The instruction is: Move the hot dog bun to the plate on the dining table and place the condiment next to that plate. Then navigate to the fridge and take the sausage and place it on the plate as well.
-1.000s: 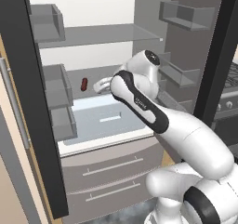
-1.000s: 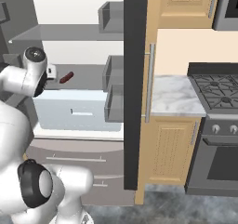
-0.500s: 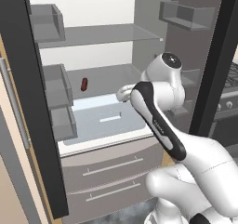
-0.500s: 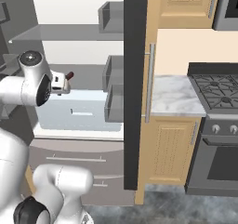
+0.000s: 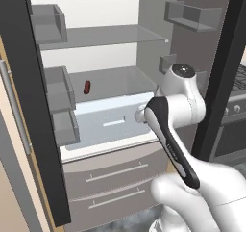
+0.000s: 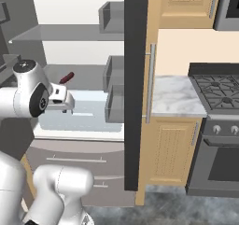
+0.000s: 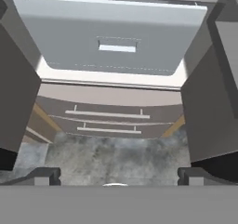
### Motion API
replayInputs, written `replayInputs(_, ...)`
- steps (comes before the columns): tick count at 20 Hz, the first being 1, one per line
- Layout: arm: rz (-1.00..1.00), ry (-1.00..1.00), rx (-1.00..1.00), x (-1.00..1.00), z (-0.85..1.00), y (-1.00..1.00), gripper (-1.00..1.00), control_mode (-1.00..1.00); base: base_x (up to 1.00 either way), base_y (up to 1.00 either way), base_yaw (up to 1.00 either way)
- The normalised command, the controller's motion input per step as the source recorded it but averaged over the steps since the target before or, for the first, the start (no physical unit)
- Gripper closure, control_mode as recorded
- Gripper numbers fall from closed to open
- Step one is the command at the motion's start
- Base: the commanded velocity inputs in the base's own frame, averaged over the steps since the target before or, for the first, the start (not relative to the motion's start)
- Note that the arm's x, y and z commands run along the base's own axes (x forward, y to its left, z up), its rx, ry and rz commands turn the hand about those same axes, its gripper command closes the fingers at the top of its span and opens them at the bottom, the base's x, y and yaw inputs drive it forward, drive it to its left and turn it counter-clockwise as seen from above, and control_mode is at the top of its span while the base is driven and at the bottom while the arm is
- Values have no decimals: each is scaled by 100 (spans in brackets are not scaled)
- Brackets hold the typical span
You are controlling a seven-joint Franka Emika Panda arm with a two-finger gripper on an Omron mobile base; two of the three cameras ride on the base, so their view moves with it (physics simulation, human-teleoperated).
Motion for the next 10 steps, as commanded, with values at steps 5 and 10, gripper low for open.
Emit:
replayInputs(5,0,1,0,-7,-9,0,-100,-100,0,0,0)
replayInputs(10,0,0,0,0,0,0,-100,100,61,40,0)
